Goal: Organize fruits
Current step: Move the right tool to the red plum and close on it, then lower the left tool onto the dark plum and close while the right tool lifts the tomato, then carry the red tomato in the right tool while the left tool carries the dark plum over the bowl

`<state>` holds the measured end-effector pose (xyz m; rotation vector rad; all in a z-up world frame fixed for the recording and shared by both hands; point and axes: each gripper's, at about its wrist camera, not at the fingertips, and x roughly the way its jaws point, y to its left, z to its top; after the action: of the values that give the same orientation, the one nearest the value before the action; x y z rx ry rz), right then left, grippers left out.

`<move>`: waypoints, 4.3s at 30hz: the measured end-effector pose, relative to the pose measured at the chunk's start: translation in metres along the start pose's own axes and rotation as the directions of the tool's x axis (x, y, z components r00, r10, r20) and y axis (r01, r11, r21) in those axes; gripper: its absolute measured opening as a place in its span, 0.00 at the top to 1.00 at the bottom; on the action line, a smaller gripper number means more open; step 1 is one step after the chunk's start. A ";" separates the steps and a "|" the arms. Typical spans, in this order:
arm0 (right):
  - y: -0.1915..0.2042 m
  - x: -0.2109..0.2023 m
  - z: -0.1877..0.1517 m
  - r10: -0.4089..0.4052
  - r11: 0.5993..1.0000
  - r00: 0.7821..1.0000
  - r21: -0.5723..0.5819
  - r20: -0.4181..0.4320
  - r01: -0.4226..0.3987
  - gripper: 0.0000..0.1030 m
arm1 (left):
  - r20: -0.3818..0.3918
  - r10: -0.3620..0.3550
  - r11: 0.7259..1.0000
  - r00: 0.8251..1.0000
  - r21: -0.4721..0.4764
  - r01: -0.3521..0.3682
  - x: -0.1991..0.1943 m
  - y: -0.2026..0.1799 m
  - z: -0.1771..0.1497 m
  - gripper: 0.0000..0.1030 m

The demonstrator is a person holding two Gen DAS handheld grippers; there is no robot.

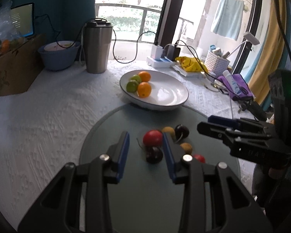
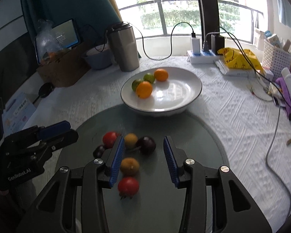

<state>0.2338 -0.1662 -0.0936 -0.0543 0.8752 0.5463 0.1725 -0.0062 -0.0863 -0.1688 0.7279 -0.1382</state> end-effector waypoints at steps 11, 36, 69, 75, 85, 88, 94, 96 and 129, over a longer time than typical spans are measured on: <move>0.013 0.004 -0.032 0.026 1.000 0.998 -0.002 -0.052 -0.026 0.57 | -0.026 -0.001 1.000 1.000 -0.003 0.000 -0.005 -0.002 -0.024 0.59; 0.006 0.004 -0.040 0.048 0.998 0.997 -0.043 -0.064 -0.051 0.71 | -0.118 0.017 1.000 0.993 0.005 -0.017 0.028 -0.014 -0.033 0.59; -0.032 0.002 -0.016 0.058 0.998 0.998 -0.004 -0.019 -0.058 0.71 | -0.133 0.039 0.999 0.990 0.040 -0.034 0.050 -0.025 -0.017 0.72; -0.034 -0.001 -0.008 0.055 0.998 0.998 -0.010 -0.004 -0.055 0.71 | -0.110 0.037 0.998 0.993 0.047 -0.032 0.043 -0.028 -0.008 0.72; -0.036 -0.003 0.007 0.050 0.999 0.999 -0.019 0.014 -0.049 0.71 | -0.073 0.034 0.998 0.997 0.048 -0.030 0.038 -0.028 0.011 0.72; -0.037 -0.003 0.013 0.047 0.999 0.999 -0.022 0.018 -0.047 0.71 | -0.066 0.031 0.999 0.997 0.047 -0.027 0.038 -0.027 0.016 0.72; -0.043 0.001 0.025 0.045 0.999 0.999 -0.026 0.024 -0.044 0.71 | -0.056 0.026 0.999 0.998 0.047 -0.023 0.041 -0.026 0.027 0.72; -0.044 0.002 0.027 0.045 0.999 0.999 -0.026 0.025 -0.045 0.71 | -0.056 0.026 0.999 0.998 0.047 -0.023 0.042 -0.026 0.029 0.72; -0.078 0.059 0.081 0.070 0.997 0.997 -0.011 0.012 -0.070 0.71 | -0.091 -0.002 0.999 0.996 0.040 0.006 0.114 -0.019 0.074 0.72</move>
<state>0.3590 -0.1870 -0.0983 -0.0294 0.8647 0.6165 0.3056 -0.0380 -0.1023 -0.1261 0.8154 -0.1647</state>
